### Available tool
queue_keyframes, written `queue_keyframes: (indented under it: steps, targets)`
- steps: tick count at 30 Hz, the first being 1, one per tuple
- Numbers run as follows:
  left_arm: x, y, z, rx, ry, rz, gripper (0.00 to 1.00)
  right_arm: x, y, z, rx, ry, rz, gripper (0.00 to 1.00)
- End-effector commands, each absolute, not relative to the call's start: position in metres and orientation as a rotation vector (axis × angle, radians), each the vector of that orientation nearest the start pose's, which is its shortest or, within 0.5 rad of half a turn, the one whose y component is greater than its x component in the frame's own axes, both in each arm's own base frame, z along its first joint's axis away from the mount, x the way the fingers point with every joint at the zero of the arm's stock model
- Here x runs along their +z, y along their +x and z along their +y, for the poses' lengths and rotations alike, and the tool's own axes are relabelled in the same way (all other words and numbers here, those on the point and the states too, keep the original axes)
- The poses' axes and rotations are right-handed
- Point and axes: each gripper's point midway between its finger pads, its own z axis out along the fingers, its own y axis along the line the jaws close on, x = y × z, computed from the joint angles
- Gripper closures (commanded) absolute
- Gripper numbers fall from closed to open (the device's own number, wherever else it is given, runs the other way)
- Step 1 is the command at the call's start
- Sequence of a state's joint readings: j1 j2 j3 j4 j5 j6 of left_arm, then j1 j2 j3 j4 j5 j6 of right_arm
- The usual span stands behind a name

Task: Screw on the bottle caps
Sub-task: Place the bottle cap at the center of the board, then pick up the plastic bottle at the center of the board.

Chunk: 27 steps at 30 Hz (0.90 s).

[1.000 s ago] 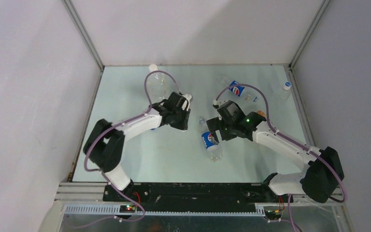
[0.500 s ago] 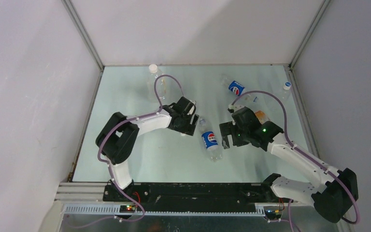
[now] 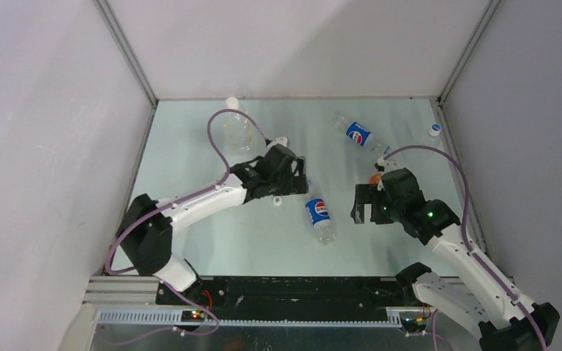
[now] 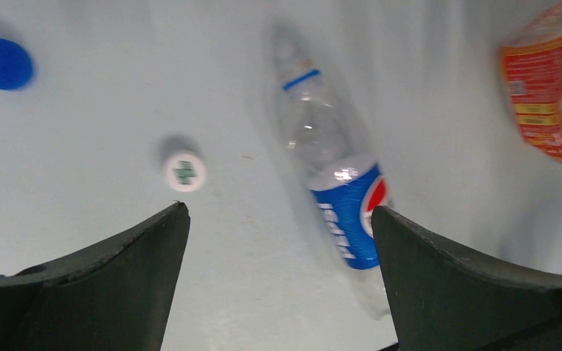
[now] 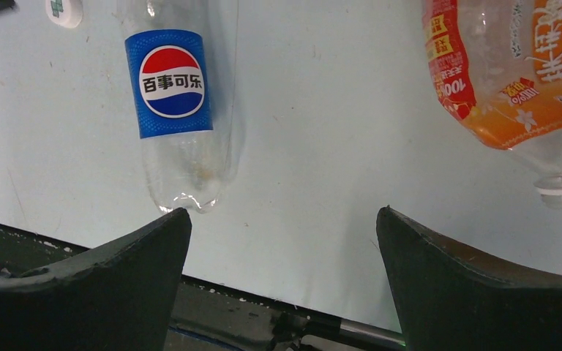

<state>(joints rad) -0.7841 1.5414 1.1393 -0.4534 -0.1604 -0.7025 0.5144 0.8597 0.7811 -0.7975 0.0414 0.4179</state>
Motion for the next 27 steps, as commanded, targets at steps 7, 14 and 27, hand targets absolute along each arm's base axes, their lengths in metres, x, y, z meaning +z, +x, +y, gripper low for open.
queue_keyframes:
  steps: [7, 14, 27]
  targets:
    - [0.111, 0.27, -0.37, -0.501, -0.155, 2.491, 0.02, 0.142, 0.186, 0.111, 0.416, -0.06, 2.431, 0.01]
    - [0.101, 0.266, -0.364, -0.426, -0.179, 2.494, 0.04, 0.142, 0.18, 0.11, 0.447, -0.058, 2.441, 0.01]
    - [0.125, 0.267, -0.324, -0.307, -0.183, 2.403, 0.03, 0.134, 0.201, 0.059, 0.24, 0.363, 2.414, 0.01]
